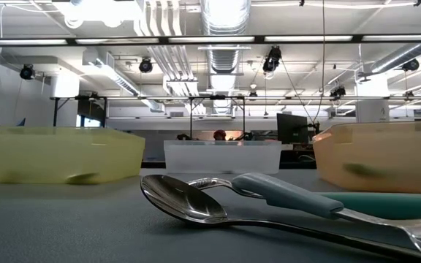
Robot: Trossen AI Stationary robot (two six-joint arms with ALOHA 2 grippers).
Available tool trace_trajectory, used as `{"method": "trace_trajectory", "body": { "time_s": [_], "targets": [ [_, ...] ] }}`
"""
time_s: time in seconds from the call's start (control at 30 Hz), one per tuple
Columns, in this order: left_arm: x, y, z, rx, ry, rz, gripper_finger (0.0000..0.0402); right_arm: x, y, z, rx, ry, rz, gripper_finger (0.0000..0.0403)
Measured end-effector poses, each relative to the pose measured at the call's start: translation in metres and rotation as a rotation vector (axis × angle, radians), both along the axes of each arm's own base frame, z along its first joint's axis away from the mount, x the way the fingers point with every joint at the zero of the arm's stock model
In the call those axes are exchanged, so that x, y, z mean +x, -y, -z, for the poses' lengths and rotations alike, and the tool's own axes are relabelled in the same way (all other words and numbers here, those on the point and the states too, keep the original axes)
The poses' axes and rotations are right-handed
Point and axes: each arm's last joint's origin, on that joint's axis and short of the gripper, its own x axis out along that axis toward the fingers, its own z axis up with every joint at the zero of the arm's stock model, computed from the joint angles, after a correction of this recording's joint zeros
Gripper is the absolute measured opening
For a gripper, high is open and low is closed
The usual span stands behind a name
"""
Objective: Sort silverware by color (type)
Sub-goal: Put the black spoon into the transparent bin
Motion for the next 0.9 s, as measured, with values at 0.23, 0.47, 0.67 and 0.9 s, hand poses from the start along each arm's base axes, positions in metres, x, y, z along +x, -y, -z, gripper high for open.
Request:
{"method": "trace_trajectory", "body": {
  "time_s": [0.23,0.47,0.67,0.9],
  "targets": [
    [0.0001,0.0003,0.0002,-0.004,-0.005,0.01,0.013,0.0,0.0,-0.0005,0.005,-0.001,0.009,0.0072],
    [-0.0001,0.0009,0.0002,-0.006,-0.007,0.015,0.013,-0.0005,0.0006,-0.0034,0.015,0.001,0.019,0.0076],
    [-0.0003,0.0009,0.0004,-0.005,-0.009,0.016,0.013,-0.0026,0.0022,-0.004,0.0,-0.009,0.009,0.0069],
    [-0.0008,0.001,0.0011,-0.002,-0.017,0.017,0.013,-0.0014,0.0016,0.0029,-0.028,0.001,0.012,0.0075]
  ]
}}
